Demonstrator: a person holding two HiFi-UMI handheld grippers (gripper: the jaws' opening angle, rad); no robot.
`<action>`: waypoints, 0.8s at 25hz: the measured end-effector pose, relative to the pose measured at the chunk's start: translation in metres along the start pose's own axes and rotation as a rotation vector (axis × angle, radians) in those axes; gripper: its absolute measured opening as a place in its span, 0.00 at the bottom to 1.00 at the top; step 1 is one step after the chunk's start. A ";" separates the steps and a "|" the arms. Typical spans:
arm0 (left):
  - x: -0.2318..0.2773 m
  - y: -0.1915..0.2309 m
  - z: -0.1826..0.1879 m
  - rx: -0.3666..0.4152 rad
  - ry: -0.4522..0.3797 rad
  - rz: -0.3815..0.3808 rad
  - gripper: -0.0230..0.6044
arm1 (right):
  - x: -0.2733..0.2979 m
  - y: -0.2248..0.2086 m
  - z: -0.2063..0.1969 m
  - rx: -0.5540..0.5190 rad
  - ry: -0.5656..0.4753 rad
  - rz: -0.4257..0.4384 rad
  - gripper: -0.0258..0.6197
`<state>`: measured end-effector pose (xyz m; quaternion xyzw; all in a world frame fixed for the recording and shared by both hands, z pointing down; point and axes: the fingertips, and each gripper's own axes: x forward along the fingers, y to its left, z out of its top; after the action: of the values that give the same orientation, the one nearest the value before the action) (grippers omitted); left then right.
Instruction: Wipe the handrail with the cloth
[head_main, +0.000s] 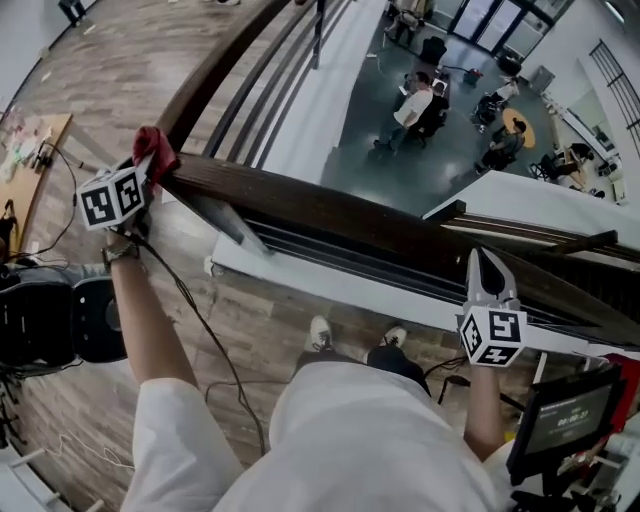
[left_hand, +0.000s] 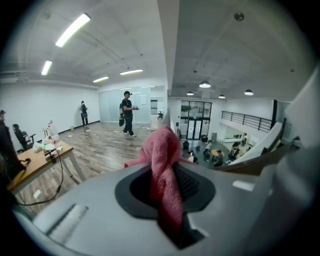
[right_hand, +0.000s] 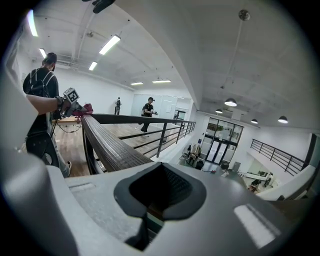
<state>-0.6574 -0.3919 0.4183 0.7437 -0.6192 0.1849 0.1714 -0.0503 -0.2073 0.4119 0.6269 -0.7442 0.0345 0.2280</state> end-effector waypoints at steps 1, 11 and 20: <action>-0.001 0.001 0.001 0.014 -0.003 0.022 0.15 | 0.000 0.001 0.001 0.000 -0.003 0.001 0.04; -0.006 -0.036 -0.006 0.050 0.011 0.016 0.15 | 0.002 0.001 0.002 0.007 0.072 0.029 0.04; -0.010 -0.107 -0.018 0.105 0.034 -0.083 0.15 | 0.006 0.011 0.000 -0.001 0.074 0.043 0.04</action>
<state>-0.5546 -0.3556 0.4260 0.7736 -0.5741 0.2225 0.1500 -0.0614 -0.2110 0.4169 0.6089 -0.7486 0.0620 0.2550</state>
